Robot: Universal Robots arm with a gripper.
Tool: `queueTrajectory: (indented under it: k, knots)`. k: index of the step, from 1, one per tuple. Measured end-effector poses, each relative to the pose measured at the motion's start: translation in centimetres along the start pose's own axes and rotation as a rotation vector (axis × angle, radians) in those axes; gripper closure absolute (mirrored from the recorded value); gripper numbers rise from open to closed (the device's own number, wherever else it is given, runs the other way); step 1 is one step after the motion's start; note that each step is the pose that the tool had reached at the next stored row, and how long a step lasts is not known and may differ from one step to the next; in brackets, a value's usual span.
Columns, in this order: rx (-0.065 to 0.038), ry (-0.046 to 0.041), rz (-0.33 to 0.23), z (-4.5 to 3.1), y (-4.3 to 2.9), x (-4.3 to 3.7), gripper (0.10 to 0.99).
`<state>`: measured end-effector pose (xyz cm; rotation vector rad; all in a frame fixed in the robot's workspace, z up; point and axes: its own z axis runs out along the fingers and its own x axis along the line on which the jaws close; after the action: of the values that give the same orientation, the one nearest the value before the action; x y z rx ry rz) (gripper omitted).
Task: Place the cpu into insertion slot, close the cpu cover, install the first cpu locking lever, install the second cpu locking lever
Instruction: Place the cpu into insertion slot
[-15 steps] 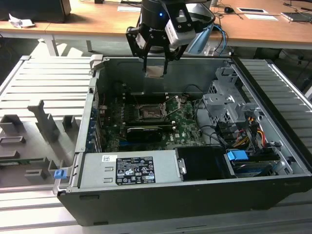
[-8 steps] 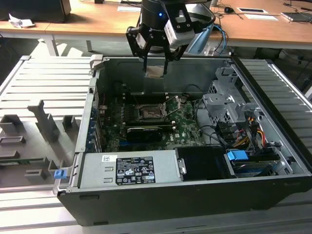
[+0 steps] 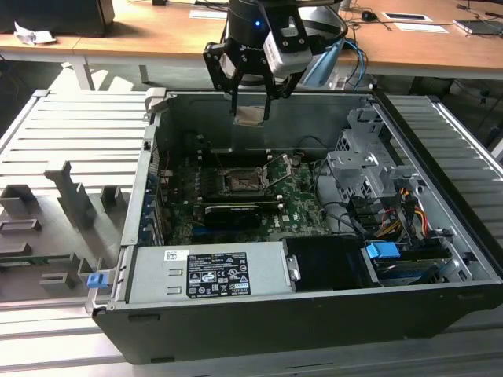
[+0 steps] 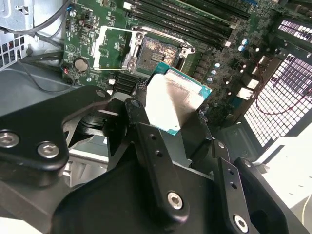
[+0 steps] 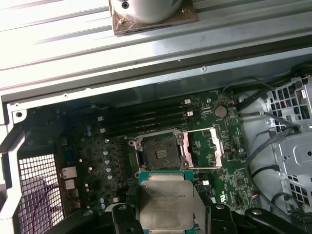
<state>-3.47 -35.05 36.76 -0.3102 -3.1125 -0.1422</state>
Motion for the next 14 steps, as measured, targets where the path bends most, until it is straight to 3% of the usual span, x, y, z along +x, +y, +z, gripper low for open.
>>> queueTrajectory:
  k: [14]
  knots:
    - [0.000,-0.0020,0.022,0.45,-0.04,-0.01,0.557]
